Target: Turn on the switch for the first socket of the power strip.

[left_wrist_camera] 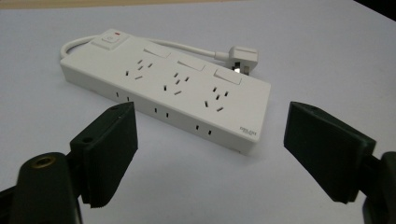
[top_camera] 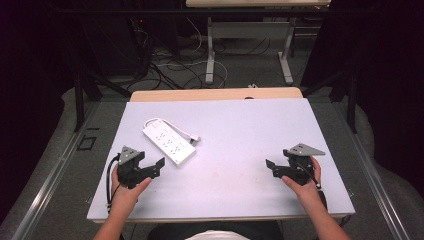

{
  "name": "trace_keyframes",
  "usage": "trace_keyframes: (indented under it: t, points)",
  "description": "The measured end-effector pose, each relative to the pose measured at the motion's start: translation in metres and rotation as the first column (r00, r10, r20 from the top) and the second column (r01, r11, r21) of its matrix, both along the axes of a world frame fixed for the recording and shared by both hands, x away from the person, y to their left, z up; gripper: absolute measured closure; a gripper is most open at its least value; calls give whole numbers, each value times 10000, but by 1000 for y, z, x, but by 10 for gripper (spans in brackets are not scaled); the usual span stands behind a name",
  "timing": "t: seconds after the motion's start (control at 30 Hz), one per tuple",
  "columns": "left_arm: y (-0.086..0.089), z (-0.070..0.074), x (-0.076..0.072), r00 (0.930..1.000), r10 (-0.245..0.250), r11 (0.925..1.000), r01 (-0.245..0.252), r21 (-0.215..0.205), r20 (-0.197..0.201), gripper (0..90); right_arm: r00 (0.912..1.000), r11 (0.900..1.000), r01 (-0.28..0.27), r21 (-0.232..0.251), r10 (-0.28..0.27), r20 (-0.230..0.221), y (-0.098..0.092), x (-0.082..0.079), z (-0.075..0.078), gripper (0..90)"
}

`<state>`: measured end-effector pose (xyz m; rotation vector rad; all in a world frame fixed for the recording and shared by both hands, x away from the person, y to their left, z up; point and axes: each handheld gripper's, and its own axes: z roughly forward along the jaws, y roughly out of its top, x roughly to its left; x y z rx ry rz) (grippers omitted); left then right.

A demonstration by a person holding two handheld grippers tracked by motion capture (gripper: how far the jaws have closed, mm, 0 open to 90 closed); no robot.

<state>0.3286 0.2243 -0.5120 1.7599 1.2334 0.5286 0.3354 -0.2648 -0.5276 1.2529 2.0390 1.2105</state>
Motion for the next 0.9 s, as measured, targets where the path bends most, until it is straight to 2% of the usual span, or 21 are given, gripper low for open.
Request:
trace_keyframes:
  t: [0.1, 0.17, 0.33, 0.37, 0.5, 0.63, 0.73, 0.9]
  points:
    - [-4, 7, 8, 10000, -27, 9999, 26, 126, 33, 254, 9998, 9999, 148, -55, -147, 160, 1, 0, 1, 205]
    - [-8, 18, 17, 9996, -52, 9997, 45, 247, 267, 287, 9996, 9997, 232, -43, -231, 187, 1, 0, 1, 206]
    - [-12, 33, 27, 9989, -58, 9992, 39, 409, 466, 346, 9992, 9995, 312, 3, -312, 257, 0, 0, 3, 205]
    - [-14, 36, 30, 9991, -44, 9997, 32, 263, 425, 360, 9990, 9994, 351, -28, -350, 281, 0, 0, 3, 205]
    - [-16, 48, 41, 9989, -64, 9989, 42, 477, 473, 406, 9984, 9990, 444, 34, -445, 346, -1, 0, 3, 206]
    - [-18, 55, 52, 9991, -19, 9989, -1, 467, 433, 432, 9990, 9991, 397, 153, -400, 209, 0, 1, 2, 205]
    - [-21, 59, 60, 9988, -37, 9990, 15, 451, 485, 477, 9987, 9993, 383, 54, -385, 329, 0, 0, 3, 205]
    - [-26, 64, 71, 9993, 99, 9985, -118, 540, 358, 480, 9981, 9990, 450, 81, -452, 410, 0, 0, 3, 205]
